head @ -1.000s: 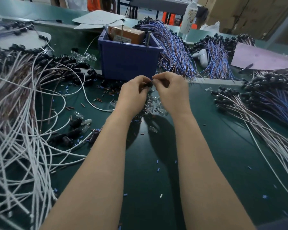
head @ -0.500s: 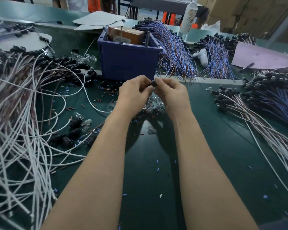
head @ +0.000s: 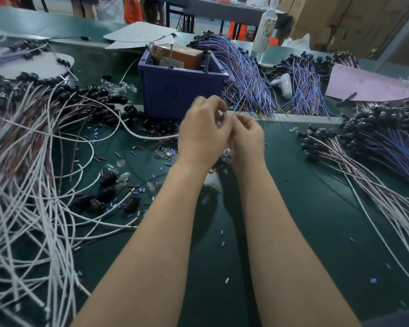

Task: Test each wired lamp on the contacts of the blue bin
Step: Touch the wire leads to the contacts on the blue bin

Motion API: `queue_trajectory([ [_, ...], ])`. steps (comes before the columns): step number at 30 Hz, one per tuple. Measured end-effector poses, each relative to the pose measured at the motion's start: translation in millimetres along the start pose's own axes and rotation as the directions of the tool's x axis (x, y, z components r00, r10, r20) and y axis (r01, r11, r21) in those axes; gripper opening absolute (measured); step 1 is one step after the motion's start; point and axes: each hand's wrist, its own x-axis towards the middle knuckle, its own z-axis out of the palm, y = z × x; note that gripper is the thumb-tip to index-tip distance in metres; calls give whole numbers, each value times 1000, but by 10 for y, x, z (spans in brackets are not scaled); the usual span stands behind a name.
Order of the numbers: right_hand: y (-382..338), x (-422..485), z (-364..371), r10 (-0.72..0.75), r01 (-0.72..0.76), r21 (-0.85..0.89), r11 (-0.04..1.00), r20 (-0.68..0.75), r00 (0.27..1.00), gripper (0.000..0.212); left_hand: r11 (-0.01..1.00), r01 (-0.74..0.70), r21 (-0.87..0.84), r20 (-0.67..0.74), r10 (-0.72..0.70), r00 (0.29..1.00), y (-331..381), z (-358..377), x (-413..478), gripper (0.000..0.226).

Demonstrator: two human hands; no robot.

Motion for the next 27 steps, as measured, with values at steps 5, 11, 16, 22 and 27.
queue_trajectory([
  [5,-80,69,-167,107,-82,163,983,-152,983,6,946,274,-175,425,-178,887,90,77,-41,61],
  [11,-106,87,-236,49,-78,-144,986,-195,980,15,349,531,-772,384,-410,827,-84,-58,35,22],
  [16,-104,141,-301,-66,-63,-409,911,-294,953,28,103,424,-900,322,-498,805,-235,-212,86,30],
  [22,-58,30,-200,-468,188,-874,448,-50,883,25,189,325,-927,160,-584,796,-290,-224,144,36],
  [27,-26,-167,110,-509,624,-676,393,405,760,22,417,330,-847,67,-531,845,-210,-188,138,37],
])
